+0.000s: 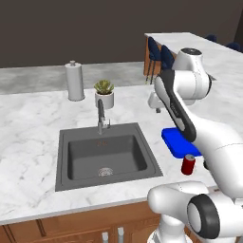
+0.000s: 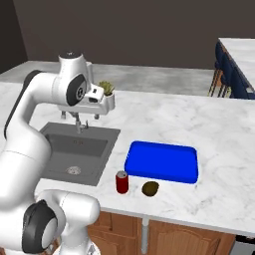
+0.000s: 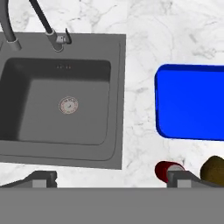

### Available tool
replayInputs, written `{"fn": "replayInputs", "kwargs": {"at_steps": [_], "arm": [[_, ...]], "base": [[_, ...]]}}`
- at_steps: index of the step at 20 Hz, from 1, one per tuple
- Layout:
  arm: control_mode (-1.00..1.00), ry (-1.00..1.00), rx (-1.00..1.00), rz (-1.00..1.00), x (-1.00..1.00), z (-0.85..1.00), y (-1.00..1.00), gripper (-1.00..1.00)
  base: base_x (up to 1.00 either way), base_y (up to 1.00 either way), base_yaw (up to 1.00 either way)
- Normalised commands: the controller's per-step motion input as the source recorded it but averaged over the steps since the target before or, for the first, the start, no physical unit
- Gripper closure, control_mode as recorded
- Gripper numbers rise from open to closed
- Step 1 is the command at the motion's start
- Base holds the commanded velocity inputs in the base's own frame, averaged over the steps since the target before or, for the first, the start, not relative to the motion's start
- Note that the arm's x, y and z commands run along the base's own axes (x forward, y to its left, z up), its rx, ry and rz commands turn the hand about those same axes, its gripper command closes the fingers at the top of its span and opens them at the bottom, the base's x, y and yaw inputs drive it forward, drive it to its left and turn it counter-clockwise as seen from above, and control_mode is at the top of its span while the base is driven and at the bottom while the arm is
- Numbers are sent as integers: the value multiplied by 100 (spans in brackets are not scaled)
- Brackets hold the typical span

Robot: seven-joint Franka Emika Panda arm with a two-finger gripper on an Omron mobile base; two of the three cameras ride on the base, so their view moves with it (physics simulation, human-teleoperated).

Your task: Pick up all produce items and place them in the sink. Turn on the sink faucet to wash them. Then turn the sink off and put them in the tray.

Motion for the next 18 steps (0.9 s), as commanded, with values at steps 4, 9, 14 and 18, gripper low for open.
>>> {"fn": "replayInputs", "kwargs": {"at_steps": [4,9,14,18], "arm": [[-100,-2,8,-7,-50,0,-60,-100],[-100,0,9,-9,-55,-4,-66,-100],[-100,0,5,-12,-47,-21,-50,-100],[-100,0,5,-15,-54,-34,-54,-100]], "base": [[0,0,0],[0,0,0],[0,0,0],[0,0,0]]}}
